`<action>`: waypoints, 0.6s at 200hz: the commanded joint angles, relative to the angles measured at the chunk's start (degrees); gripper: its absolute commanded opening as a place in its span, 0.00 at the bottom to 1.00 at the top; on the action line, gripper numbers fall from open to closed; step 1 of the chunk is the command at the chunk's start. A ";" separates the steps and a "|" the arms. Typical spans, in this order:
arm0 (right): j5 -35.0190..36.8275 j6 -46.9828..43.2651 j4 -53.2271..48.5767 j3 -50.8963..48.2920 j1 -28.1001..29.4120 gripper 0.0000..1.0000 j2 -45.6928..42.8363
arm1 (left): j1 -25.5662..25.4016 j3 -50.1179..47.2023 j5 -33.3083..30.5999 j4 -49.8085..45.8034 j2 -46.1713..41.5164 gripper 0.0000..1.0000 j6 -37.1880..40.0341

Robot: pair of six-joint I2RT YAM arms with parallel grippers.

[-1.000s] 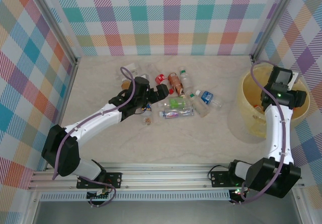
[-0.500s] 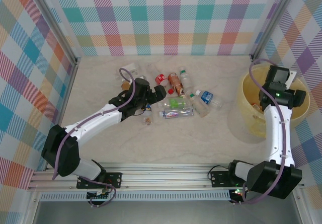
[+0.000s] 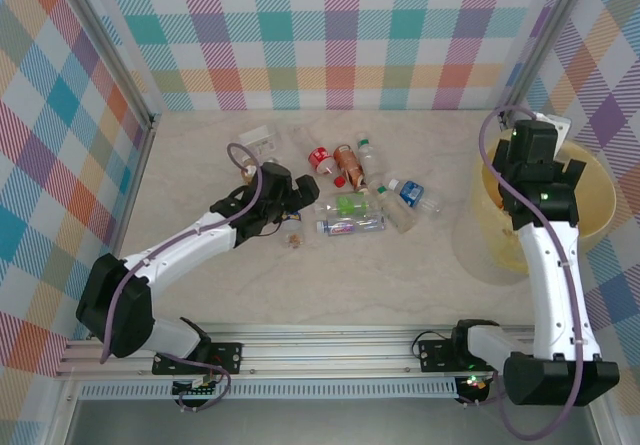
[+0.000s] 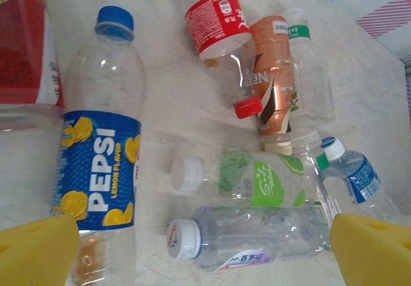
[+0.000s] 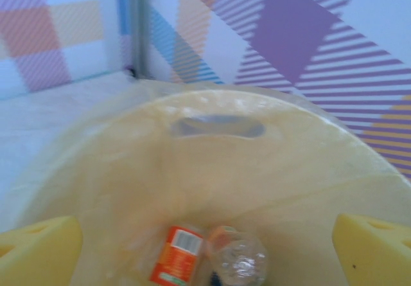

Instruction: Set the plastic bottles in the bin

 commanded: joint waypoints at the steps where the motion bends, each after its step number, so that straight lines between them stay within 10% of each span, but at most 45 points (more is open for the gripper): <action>1: -10.31 3.79 5.87 0.02 2.89 1.00 -2.70 | 0.74 -2.25 -2.28 -0.18 -2.77 1.00 -1.99; 72: -49.89 11.82 24.29 -7.09 7.83 1.00 -5.37 | 2.74 -5.13 -7.52 -5.75 -7.12 1.00 -4.12; 120: -52.95 13.31 35.55 -13.31 17.48 1.00 -3.35 | 4.59 1.16 -13.88 -14.88 -3.40 1.00 -2.49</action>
